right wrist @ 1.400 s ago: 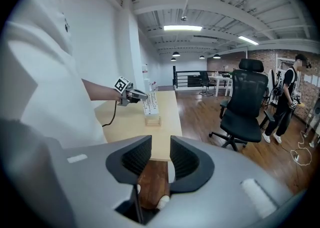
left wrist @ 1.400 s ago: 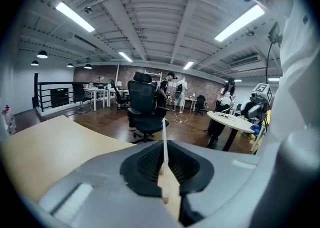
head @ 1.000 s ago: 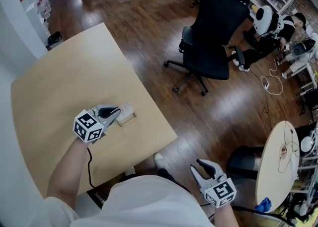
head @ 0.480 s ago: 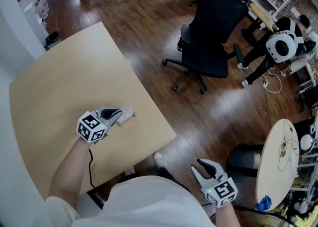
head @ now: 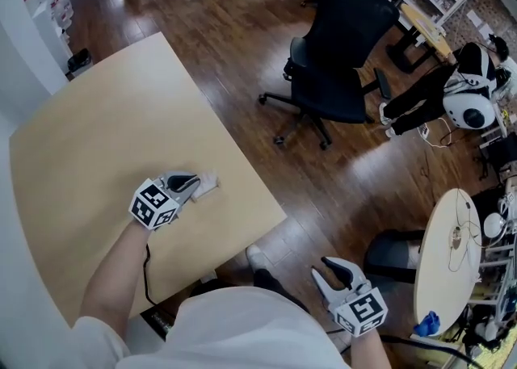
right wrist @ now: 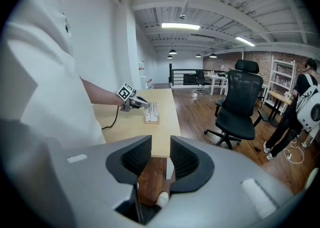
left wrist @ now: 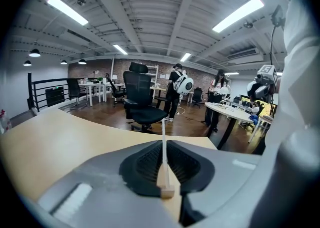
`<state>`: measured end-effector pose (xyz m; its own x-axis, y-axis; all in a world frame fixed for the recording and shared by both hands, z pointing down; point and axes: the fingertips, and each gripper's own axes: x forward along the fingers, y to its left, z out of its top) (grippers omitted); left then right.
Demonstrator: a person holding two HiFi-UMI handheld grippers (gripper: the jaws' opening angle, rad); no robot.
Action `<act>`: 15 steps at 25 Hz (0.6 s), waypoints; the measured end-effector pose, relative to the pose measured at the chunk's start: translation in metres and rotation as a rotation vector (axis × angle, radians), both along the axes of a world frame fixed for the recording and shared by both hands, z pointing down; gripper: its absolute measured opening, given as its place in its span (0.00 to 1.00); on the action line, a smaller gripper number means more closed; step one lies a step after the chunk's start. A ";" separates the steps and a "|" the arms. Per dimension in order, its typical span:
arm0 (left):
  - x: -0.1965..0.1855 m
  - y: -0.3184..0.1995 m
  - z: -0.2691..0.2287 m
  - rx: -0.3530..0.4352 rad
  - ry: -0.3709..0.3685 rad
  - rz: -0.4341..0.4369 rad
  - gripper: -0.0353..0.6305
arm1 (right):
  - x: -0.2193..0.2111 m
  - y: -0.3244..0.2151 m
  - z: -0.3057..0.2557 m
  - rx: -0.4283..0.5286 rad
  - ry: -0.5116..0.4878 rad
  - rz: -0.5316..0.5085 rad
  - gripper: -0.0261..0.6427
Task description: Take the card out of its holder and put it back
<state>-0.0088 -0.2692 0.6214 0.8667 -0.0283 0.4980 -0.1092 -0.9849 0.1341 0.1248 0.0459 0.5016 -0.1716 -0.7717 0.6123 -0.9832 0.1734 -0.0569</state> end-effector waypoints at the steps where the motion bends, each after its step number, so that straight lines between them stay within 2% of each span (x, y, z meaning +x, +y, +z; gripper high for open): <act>1: 0.000 -0.001 -0.001 0.004 0.002 -0.001 0.10 | -0.003 0.001 -0.001 0.000 0.002 0.002 0.22; 4: 0.001 -0.003 -0.009 0.021 0.018 -0.001 0.16 | -0.012 0.006 -0.003 -0.009 0.007 0.011 0.22; 7: -0.004 -0.006 -0.025 0.072 0.039 -0.005 0.21 | -0.023 0.013 -0.006 -0.026 0.008 0.019 0.22; 10: -0.021 -0.005 -0.048 0.142 0.073 -0.061 0.23 | -0.032 0.021 -0.002 -0.039 0.003 -0.002 0.22; 13: -0.050 0.010 -0.074 0.188 0.107 -0.134 0.23 | -0.035 0.023 0.005 -0.038 0.009 -0.068 0.22; 15: -0.074 0.034 -0.088 0.221 0.095 -0.173 0.23 | -0.033 0.023 0.005 -0.015 0.010 -0.116 0.22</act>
<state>-0.0827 -0.2353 0.5338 0.8823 -0.2782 0.3798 -0.2748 -0.9593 -0.0643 0.0922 0.0690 0.5068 -0.2531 -0.7375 0.6261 -0.9571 0.2853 -0.0509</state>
